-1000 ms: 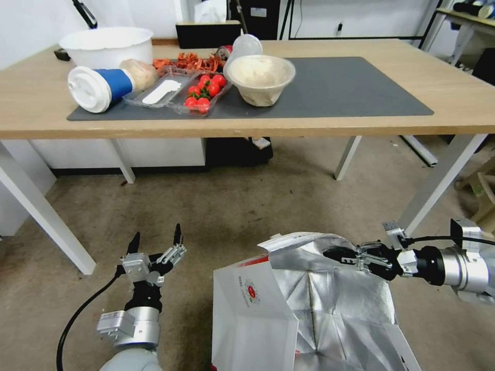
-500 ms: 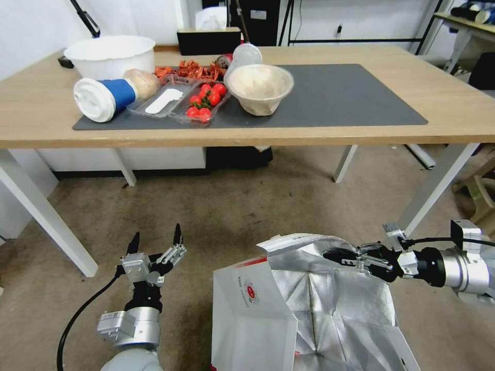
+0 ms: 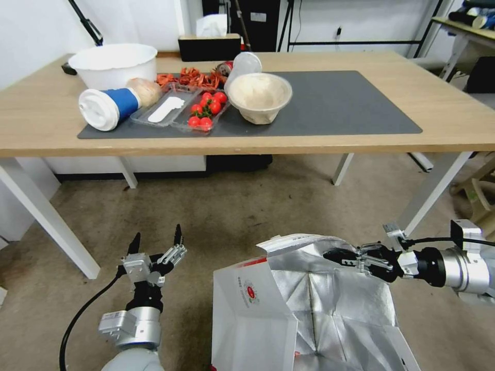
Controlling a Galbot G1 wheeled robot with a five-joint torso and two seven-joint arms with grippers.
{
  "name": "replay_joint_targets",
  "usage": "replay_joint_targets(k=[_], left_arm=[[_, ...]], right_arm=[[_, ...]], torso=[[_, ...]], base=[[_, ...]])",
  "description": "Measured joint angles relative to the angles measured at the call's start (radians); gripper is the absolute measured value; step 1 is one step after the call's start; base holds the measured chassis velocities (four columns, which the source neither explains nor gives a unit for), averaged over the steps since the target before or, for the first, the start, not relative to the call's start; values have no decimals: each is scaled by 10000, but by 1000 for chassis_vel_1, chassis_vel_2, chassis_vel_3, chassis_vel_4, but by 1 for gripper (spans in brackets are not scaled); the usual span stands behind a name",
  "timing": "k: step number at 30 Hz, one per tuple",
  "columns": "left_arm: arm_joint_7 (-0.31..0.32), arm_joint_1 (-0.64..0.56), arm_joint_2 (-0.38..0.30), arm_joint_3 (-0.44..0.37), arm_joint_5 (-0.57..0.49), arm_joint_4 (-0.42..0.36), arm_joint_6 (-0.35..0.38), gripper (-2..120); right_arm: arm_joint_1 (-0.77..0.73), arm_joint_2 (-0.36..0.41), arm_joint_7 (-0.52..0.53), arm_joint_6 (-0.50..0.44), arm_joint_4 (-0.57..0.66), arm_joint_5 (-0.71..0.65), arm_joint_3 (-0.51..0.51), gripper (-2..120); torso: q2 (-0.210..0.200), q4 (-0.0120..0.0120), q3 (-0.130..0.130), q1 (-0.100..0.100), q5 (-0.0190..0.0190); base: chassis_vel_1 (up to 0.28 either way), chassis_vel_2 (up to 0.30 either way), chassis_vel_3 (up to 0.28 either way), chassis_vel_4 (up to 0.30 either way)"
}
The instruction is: Pick up the food delivery bag from the floor and place it on the table.
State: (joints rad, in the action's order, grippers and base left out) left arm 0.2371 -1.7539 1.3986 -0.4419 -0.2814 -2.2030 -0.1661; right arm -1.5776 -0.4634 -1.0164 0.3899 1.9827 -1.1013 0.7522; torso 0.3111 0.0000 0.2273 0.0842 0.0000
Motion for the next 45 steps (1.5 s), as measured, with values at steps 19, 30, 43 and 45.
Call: replay_joint_targets(k=[19, 30, 43, 45], left_arm=[[58, 1, 15, 32, 43, 31, -23, 100], [60, 19, 16, 55, 64, 59, -26, 100], [83, 15, 28, 62, 77, 56, -35, 100], [83, 15, 29, 63, 77, 55, -35, 100]], right_arm=[[-1, -12, -81, -24, -12, 91, -29, 0], [-6, -12, -105, -37, -16, 116, -39, 0], [-24, 15, -130, -39, 3, 124, -31, 0], [-26, 16, -130, -39, 5, 125, -30, 0]], torso=[[852, 0, 578, 272, 0], [1326, 0, 885, 439, 0], [1791, 0, 1177, 614, 0], [1810, 0, 1189, 621, -1]], base=[[0, 0, 0, 0], [0, 0, 0, 0], [0, 0, 0, 0], [0, 0, 0, 0]])
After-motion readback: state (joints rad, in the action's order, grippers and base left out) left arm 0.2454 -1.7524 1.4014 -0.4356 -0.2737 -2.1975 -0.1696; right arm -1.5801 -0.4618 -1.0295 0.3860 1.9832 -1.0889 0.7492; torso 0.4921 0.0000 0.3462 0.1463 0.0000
